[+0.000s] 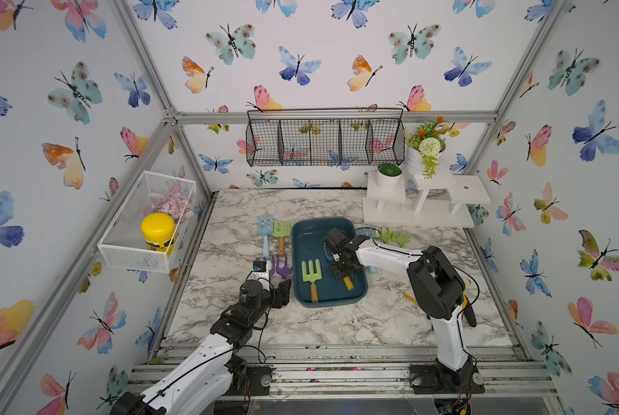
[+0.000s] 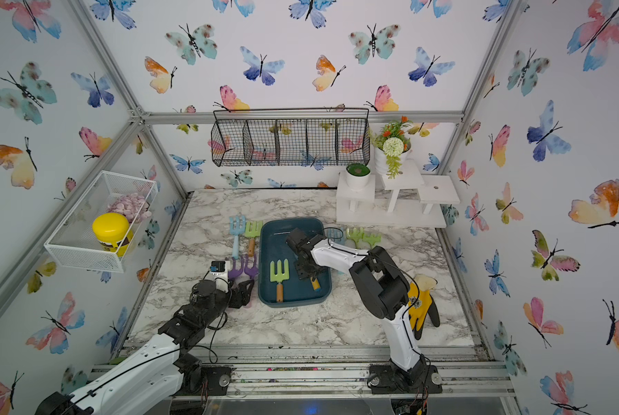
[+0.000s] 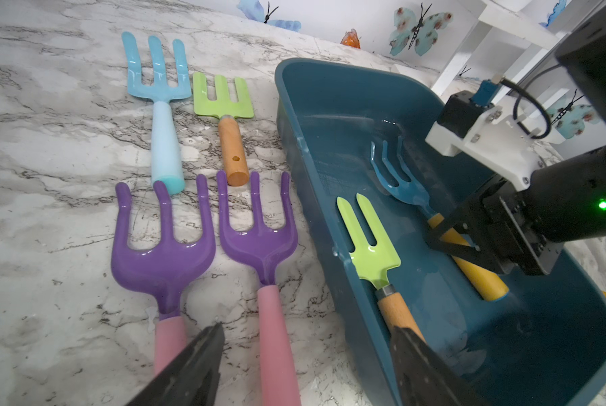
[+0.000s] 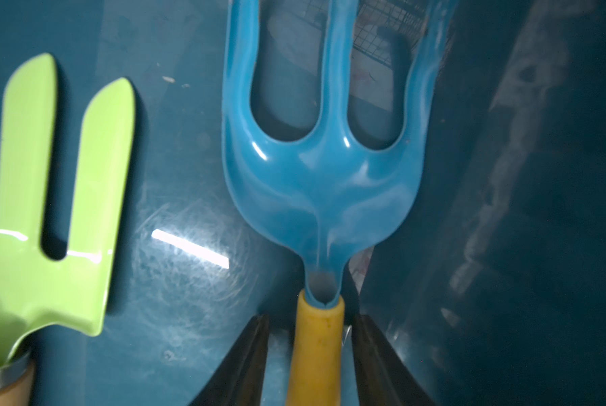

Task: Take the hand rake out of the storage box
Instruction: Pick up the rake from the storage box.

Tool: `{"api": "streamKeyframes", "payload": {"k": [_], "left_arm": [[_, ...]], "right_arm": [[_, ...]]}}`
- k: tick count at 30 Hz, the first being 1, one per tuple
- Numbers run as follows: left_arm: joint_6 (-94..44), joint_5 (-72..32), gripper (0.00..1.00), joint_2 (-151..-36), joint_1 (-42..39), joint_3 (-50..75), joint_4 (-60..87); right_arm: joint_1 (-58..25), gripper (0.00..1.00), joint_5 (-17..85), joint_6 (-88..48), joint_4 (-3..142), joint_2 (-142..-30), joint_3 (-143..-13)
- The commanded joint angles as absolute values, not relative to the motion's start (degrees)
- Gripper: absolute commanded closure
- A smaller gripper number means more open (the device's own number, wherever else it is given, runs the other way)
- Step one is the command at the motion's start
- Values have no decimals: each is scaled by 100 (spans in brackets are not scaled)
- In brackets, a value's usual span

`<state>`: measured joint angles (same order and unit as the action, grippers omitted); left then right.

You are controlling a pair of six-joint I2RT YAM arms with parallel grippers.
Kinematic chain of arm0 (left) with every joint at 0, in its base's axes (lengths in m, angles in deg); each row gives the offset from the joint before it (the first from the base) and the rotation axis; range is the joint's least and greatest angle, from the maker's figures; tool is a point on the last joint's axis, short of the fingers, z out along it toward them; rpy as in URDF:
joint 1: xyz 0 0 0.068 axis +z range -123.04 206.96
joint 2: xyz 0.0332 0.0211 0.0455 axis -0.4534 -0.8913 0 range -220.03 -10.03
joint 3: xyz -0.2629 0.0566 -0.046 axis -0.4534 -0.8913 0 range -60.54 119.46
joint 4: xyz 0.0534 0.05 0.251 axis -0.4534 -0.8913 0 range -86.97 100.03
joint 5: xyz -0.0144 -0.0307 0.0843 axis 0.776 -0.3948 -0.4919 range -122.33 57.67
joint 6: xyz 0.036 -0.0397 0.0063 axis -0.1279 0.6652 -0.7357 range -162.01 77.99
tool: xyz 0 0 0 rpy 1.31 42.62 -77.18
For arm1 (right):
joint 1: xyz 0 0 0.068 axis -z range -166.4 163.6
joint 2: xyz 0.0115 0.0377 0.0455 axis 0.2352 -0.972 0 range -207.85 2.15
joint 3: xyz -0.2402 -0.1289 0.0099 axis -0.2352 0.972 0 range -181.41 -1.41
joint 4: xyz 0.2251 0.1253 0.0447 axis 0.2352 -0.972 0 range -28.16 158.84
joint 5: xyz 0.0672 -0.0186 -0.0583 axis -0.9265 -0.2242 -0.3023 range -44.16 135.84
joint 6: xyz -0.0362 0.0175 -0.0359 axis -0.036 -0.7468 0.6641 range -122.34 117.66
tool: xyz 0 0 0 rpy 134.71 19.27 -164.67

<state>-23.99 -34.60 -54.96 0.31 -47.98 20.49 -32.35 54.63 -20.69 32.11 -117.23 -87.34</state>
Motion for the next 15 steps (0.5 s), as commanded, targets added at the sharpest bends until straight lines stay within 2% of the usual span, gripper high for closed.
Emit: {"api": "streamKeyframes", "payload": {"k": [1, 5, 12, 15], "left_arm": [[-2408, -3399, 20, -5487, 9, -4682, 2145], [-2407, -3403, 20, -5485, 9, -4682, 2145], [-2399, -3409, 20, -5476, 9, -4691, 2142], [-2399, -3409, 20, -5476, 15, -4691, 2145]], "right_arm": [[-3289, 55, 5287, -1968, 2938, -11648, -8622], [-3289, 58, 5214, -1932, 2809, -11664, -8629], [-3315, 73, 5164, -1930, 2795, -11814, -8694], [-3324, 75, 5139, -1964, 2906, -11677, -8649]]}}
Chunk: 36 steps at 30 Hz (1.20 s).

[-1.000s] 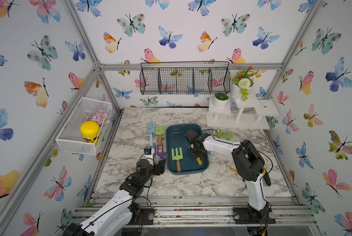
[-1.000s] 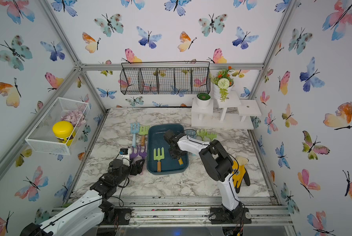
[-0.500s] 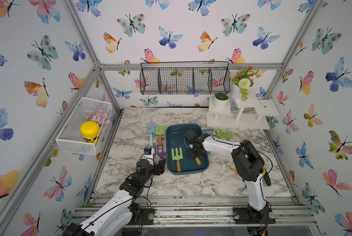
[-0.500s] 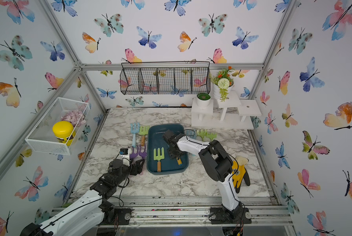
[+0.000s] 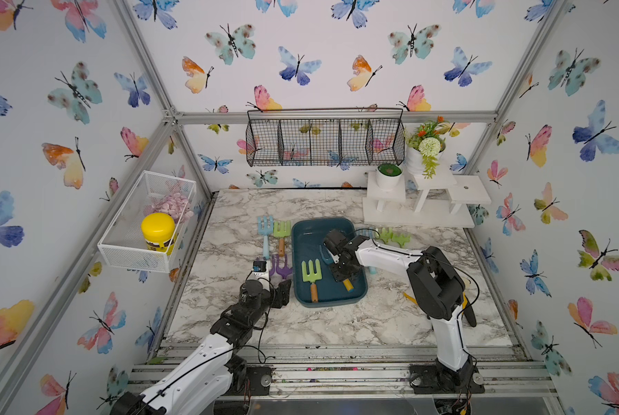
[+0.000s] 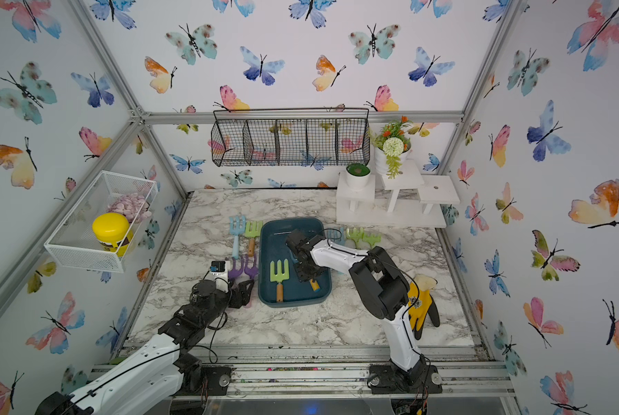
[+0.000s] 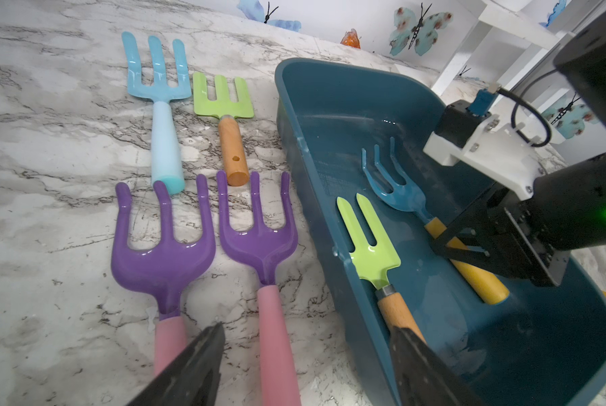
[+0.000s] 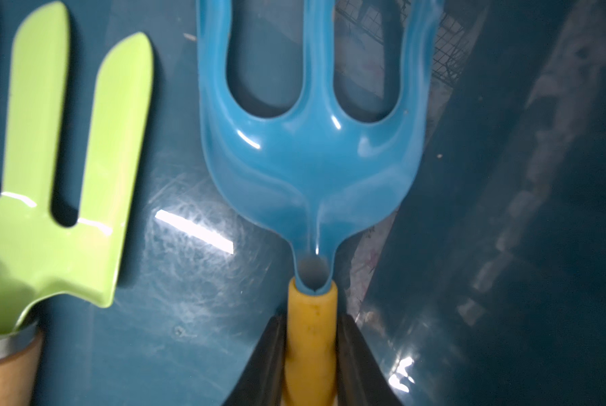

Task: Take the hand rake out of the storage box
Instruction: Pick up the rake from the storage box, then place the rake at the center of the board.

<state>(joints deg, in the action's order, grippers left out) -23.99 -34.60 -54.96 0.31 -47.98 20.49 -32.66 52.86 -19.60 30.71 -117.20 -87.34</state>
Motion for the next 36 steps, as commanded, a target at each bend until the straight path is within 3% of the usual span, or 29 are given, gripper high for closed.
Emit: {"api": "streamKeyframes", "payload": {"k": [1, 19, 36], "left_arm": [[-2399, -3409, 20, -5485, 7, -4691, 2145], [-2408, -3407, 20, -5512, 10, -4684, 2158], [-2391, -3435, 21, -5439, 8, -4700, 2124]], "right_arm": [[-3331, 76, 5131, -1974, 2934, -11616, -8640], [-3333, 84, 4644, -2166, 3848, -9592, -7955], [-3326, 83, 5921, -2842, 3086, -7250, -6274]]}}
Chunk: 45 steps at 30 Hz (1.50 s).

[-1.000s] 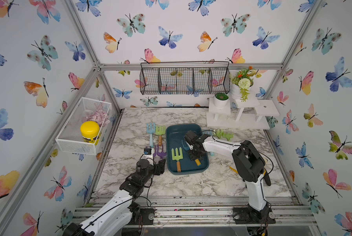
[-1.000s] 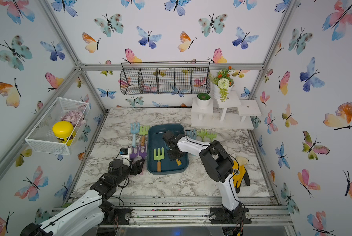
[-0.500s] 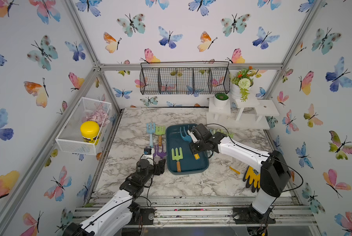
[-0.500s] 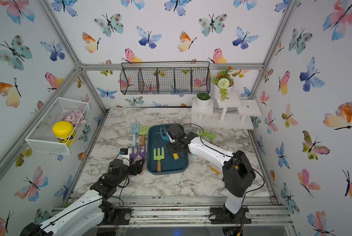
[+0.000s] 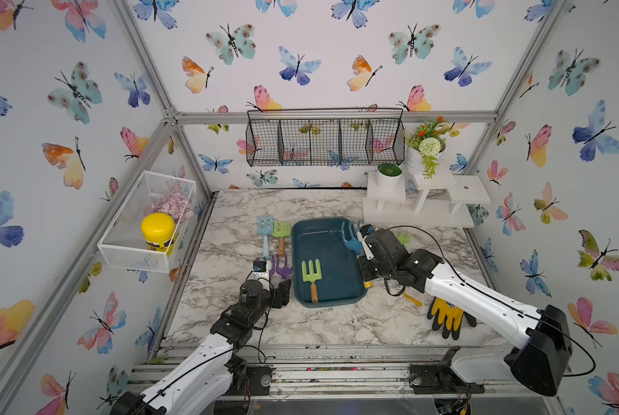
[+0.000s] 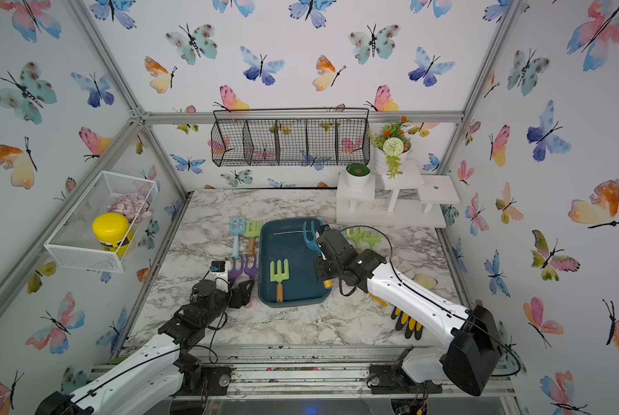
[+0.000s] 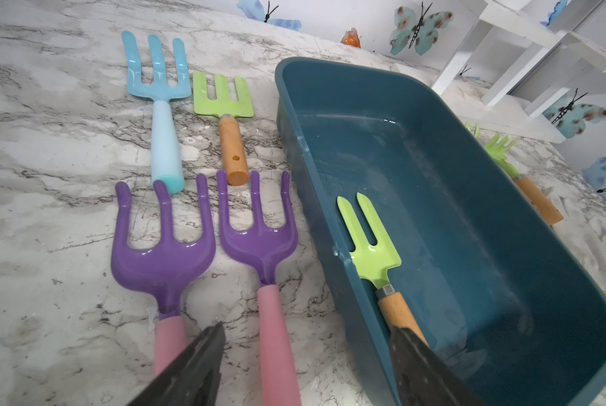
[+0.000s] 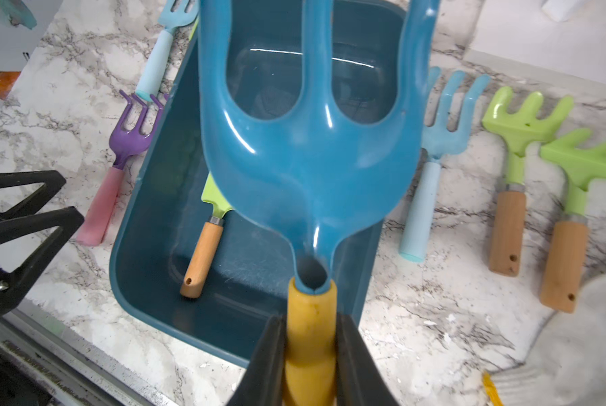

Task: Take the hand rake out of the storage box
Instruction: Place the rake at the center of the board.

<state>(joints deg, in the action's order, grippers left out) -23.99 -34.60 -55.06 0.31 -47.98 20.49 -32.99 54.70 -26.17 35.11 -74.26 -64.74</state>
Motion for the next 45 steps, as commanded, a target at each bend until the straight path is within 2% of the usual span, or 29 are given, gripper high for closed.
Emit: {"api": "streamKeyframes", "payload": {"k": [1, 10, 22, 39, 45], "left_arm": [[-2382, -3434, 20, -5424, 10, -4700, 2112], [-2388, -3352, 21, -5449, 14, -4700, 2120], [-2338, -3497, 20, -5452, 16, -4647, 2005], [-2340, -3484, 20, -5433, 19, -4649, 2004], [-2338, -3485, 20, -5425, 22, -4647, 1994]], "right_arm": [[-3333, 83, 5944, -2901, 2960, -7187, -6175], [-3324, 82, 6202, -3453, 2775, -6196, -5011], [-3307, 80, 6291, -3710, 2359, -7176, -4940], [-3237, 78, 5253, -3811, 2977, -7665, -4433], [-3237, 77, 5177, -3803, 3095, -7842, -4369]]}}
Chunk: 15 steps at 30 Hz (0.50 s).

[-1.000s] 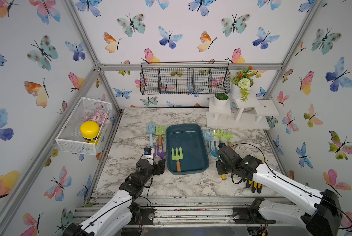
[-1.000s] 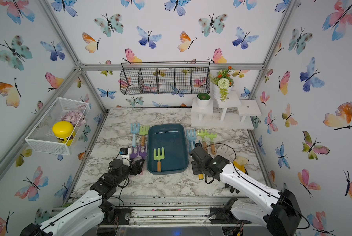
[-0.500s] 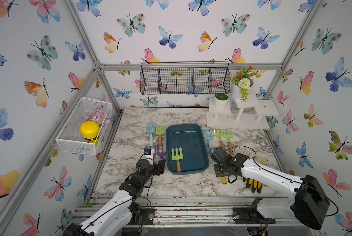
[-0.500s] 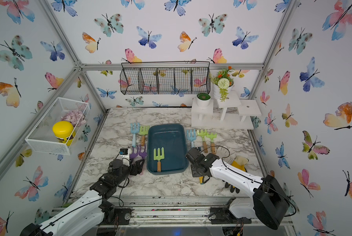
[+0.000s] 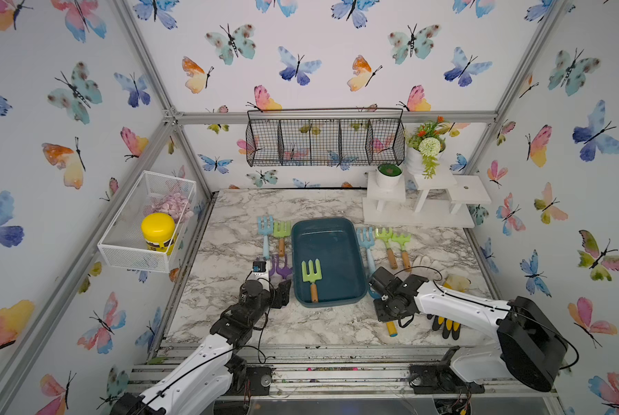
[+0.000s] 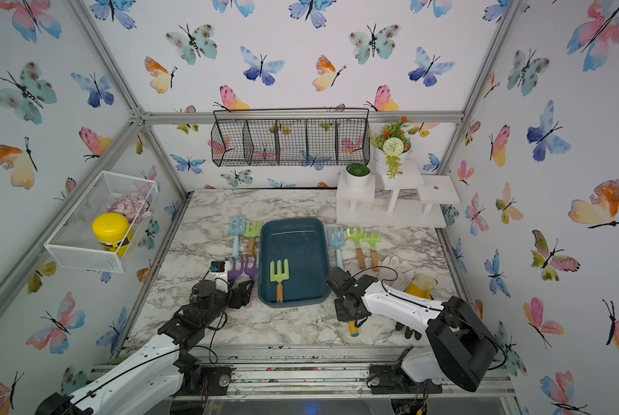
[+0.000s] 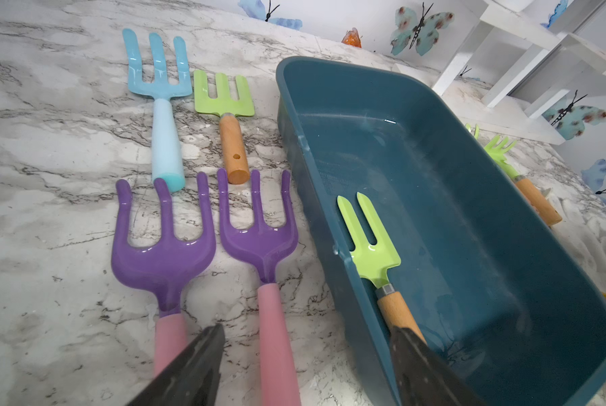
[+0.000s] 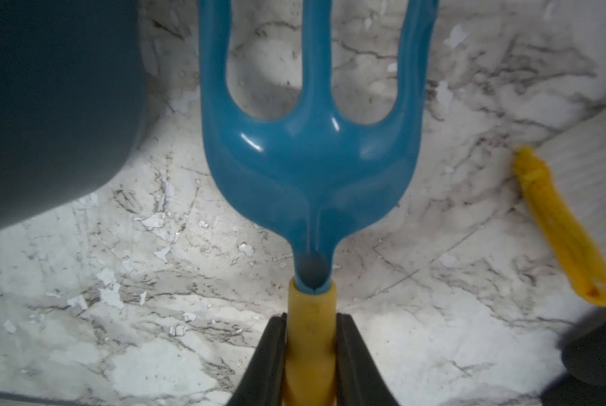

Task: Take the hand rake out of the storage box
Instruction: Place the rake at the center of the board.

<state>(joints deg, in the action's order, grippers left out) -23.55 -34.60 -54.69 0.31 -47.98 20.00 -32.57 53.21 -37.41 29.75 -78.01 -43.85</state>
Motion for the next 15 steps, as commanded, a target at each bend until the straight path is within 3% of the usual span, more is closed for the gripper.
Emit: {"api": "streamKeyframes", "payload": {"k": [1, 15], "left_arm": [[-2342, -3483, 20, -5424, 18, -4647, 1987], [-2338, -3504, 20, -5424, 20, -4656, 2002]], "right_arm": [[-3237, 77, 5173, -3787, 3104, -7866, -4382], [-3135, 73, 5332, -3724, 3393, -8126, -4294]]}}
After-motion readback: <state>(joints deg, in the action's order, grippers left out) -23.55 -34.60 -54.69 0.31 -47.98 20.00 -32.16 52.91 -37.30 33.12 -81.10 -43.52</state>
